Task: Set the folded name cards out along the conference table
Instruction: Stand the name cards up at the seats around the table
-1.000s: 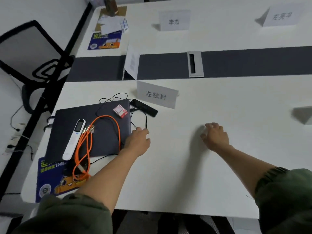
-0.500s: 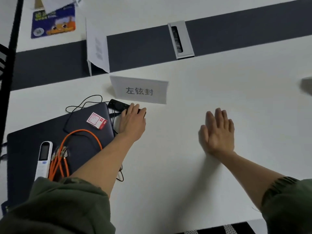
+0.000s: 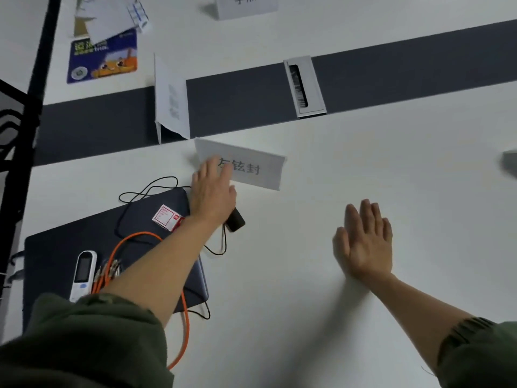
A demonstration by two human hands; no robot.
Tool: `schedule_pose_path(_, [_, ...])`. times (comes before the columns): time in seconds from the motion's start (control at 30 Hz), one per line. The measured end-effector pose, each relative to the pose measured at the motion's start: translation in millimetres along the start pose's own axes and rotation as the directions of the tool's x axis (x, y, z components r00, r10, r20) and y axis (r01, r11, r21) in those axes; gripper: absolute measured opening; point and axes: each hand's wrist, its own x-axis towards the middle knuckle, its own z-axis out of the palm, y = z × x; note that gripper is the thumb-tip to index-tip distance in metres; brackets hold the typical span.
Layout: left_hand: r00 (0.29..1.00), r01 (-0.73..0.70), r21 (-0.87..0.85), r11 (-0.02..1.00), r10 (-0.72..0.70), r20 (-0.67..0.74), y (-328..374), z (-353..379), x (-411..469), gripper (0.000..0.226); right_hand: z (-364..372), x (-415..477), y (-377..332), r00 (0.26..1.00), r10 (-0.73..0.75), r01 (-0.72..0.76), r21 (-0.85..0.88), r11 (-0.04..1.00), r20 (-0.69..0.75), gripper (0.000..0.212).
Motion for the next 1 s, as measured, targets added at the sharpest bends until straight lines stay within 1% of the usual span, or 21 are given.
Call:
schedule_pose_path(0.07, [1.0, 0.0, 0.036, 0.999, 0.0, -0.005, -4.9, -7.7, 27.7, 0.06, 1.3, 1.4, 0.5, 1.0, -0.002, 0.002, -0.001, 1.0, -0.009, 0.06])
schedule_pose_path(0.13, [0.999, -0.023, 0.074, 0.997, 0.02, 0.048, -5.6, -8.7, 47.8, 0.071, 2.6, 2.5, 2.7, 1.0, -0.007, 0.007, -0.007, 1.0, -0.01, 0.06])
schedule_pose_path(0.17, [0.997, -0.032, 0.089, 0.996, 0.026, 0.068, -4.3, -7.7, 53.2, 0.071, 2.9, 2.4, 2.9, 1.0, -0.011, 0.011, -0.009, 1.0, -0.012, 0.06])
schedule_pose_path(0.27, [0.993, -0.055, 0.091, 0.994, 0.046, 0.106, 9.8, 1.4, 54.9, 0.06, 4.3, 3.4, 4.6, 1.0, -0.007, 0.006, -0.016, 1.0, -0.011, 0.061])
schedule_pose_path(0.37, [0.997, -0.071, 0.025, 0.997, 0.07, 0.035, 20.2, 6.0, 51.7, 0.05, 4.9, 3.2, 4.5, 1.0, -0.012, 0.012, -0.019, 1.0, -0.008, 0.062])
schedule_pose_path(0.4, [0.998, -0.064, 0.006, 0.998, 0.064, -0.005, 23.2, 2.1, 58.7, 0.05, 4.4, 4.2, 5.5, 1.0, -0.011, 0.011, -0.017, 1.0, -0.008, 0.062])
schedule_pose_path(0.47, [0.998, -0.051, 0.013, 0.999, 0.051, -0.032, 25.3, -7.4, 78.1, 0.06, 4.0, 4.8, 5.5, 1.0, -0.013, 0.013, -0.011, 1.0, -0.001, 0.062])
schedule_pose_path(0.53, [0.997, -0.072, 0.069, 0.995, 0.069, 0.042, 29.3, -14.9, 99.2, 0.072, 4.4, 4.9, 5.8, 1.0, -0.009, 0.009, -0.008, 1.0, -0.003, 0.062])
schedule_pose_path(0.57, [0.992, -0.086, 0.094, 0.992, 0.077, 0.097, 32.1, -17.0, 107.3, 0.071, 4.8, 4.5, 5.3, 1.0, -0.007, 0.007, -0.006, 1.0, -0.008, 0.062])
schedule_pose_path(0.63, [0.982, -0.108, 0.127, 0.986, 0.086, 0.171, 38.4, -16.2, 117.0, 0.059, 5.5, 4.6, 5.5, 1.0, -0.005, 0.005, 0.0, 1.0, -0.013, 0.062])
schedule_pose_path(0.7, [0.98, -0.14, 0.15, 0.979, 0.116, 0.159, 45.1, -14.3, 115.9, 0.049, 5.4, 5.5, 6.9, 1.0, -0.011, 0.011, -0.003, 1.0, -0.017, 0.062])
schedule_pose_path(0.77, [0.977, -0.182, 0.154, 0.971, 0.161, 0.142, 54.3, -11.5, 107.2, 0.042, 5.1, 6.3, 8.8, 1.0, -0.02, 0.02, -0.012, 1.0, -0.017, 0.062])
schedule_pose_path(0.9, [0.96, -0.251, 0.069, 0.966, 0.239, 0.144, 74.7, -3.6, 79.9, 0.032, 6.5, 6.0, 9.7, 0.999, -0.029, 0.028, -0.02, 0.999, -0.025, 0.063])
schedule_pose_path(1.0, [0.956, -0.225, -0.06, 0.972, 0.232, 0.18, 83.8, 1.0, 51.7, 0.031, 7.2, 7.1, 11.2, 0.999, -0.031, 0.03, -0.026, 0.999, -0.026, 0.063])
